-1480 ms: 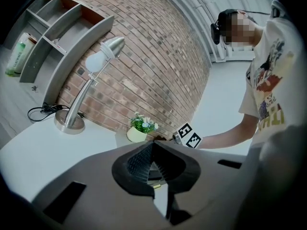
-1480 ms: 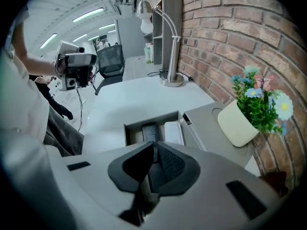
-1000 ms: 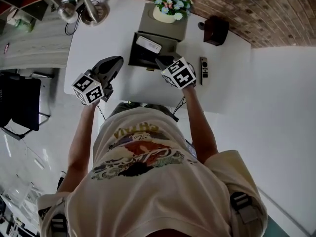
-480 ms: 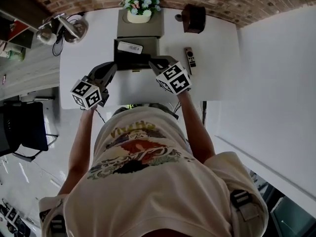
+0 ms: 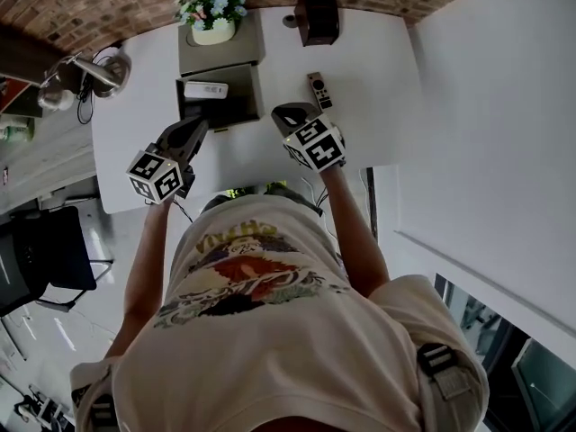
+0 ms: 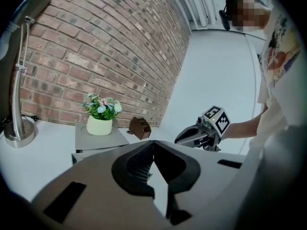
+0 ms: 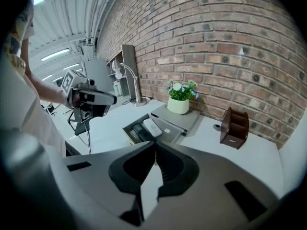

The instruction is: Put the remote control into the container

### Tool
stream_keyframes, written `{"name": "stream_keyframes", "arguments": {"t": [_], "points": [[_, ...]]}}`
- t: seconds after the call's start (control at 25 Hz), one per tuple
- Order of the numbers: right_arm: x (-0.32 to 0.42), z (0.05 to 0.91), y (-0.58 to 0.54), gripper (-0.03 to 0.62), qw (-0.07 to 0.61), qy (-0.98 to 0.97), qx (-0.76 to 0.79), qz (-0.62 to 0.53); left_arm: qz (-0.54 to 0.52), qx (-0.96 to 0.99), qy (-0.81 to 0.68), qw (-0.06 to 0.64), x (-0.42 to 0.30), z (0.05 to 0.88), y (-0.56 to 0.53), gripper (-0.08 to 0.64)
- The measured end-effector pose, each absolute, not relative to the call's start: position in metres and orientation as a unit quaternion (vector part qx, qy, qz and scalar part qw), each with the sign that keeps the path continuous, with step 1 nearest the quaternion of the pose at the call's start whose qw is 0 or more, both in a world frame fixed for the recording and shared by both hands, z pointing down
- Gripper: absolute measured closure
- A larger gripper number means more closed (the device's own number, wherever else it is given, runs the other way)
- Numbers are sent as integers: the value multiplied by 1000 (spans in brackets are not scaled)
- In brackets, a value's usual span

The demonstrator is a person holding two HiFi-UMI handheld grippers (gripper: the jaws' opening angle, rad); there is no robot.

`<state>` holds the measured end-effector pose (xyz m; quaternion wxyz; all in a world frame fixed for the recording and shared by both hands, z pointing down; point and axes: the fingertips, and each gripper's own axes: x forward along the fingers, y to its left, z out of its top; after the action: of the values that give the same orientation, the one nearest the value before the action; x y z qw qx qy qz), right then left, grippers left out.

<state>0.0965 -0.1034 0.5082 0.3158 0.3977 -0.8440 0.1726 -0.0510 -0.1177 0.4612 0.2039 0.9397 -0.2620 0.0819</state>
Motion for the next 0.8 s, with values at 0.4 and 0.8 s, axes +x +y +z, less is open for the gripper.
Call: {"name": "stream_keyframes", "arguments": {"t": [0.4,0.8], "points": [[159,535,-95,577,312,-829,412,212,99,935,-261,219,-8,472,-107,555],[211,574,-104,546,321,-808,426,250,116,918,-288,246,5,486,-97,554]]}}
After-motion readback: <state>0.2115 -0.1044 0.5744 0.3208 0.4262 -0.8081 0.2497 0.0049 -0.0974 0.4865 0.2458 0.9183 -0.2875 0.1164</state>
